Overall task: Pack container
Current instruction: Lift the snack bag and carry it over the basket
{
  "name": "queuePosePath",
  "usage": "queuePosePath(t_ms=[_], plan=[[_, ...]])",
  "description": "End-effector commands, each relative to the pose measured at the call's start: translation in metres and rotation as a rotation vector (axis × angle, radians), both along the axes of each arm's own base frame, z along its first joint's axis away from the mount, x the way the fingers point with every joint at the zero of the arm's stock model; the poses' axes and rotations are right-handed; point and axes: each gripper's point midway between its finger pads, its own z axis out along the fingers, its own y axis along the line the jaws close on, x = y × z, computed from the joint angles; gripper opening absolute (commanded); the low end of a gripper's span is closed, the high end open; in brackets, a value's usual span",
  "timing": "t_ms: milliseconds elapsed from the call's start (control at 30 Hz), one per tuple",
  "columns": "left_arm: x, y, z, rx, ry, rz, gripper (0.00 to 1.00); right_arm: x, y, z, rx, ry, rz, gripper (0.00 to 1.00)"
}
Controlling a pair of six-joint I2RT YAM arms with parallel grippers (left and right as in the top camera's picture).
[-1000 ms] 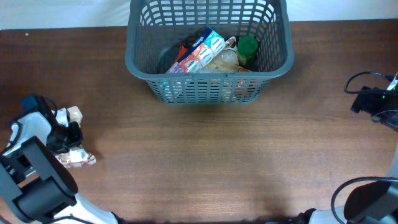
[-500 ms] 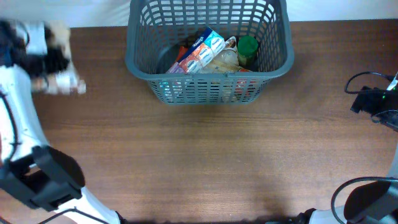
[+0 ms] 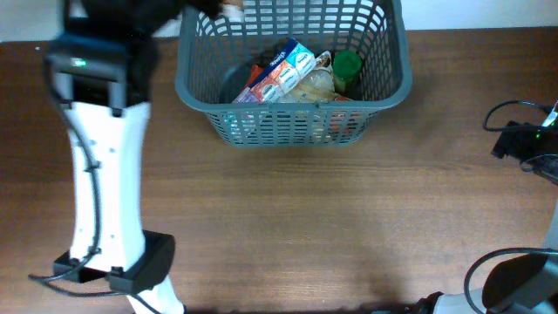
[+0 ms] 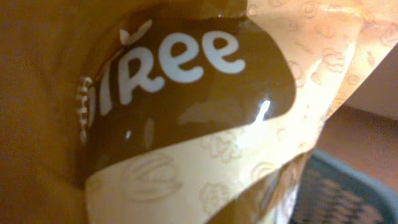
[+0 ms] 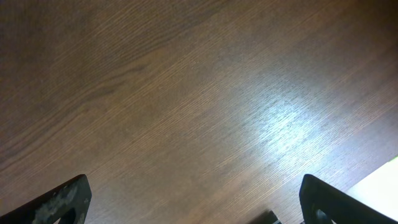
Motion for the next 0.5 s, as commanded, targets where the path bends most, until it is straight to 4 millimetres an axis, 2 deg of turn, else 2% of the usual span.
queuePosePath(t_ms=[0, 133, 233, 333, 467], plan=[[0.013, -0.041, -0.033, 0.054, 0.035, -0.057, 0.02, -0.002, -0.003, 0.001, -0.012, 0.0, -0.013, 0.99], [0.034, -0.071, -0.078, 0.101, 0.111, -0.052, 0.02, -0.002, -0.003, 0.001, -0.012, 0.0, -0.013, 0.99], [0.049, -0.083, -0.112, 0.127, 0.17, -0.055, 0.02, -0.002, -0.003, 0.001, -0.012, 0.0, -0.013, 0.99], [0.059, -0.087, -0.147, 0.148, 0.257, -0.053, 0.02, -0.002, -0.003, 0.001, -0.012, 0.0, -0.013, 0.99], [0.062, -0.088, -0.196, 0.185, 0.4, -0.047, 0.02, -0.002, -0.003, 0.001, -0.012, 0.0, -0.013, 0.99]])
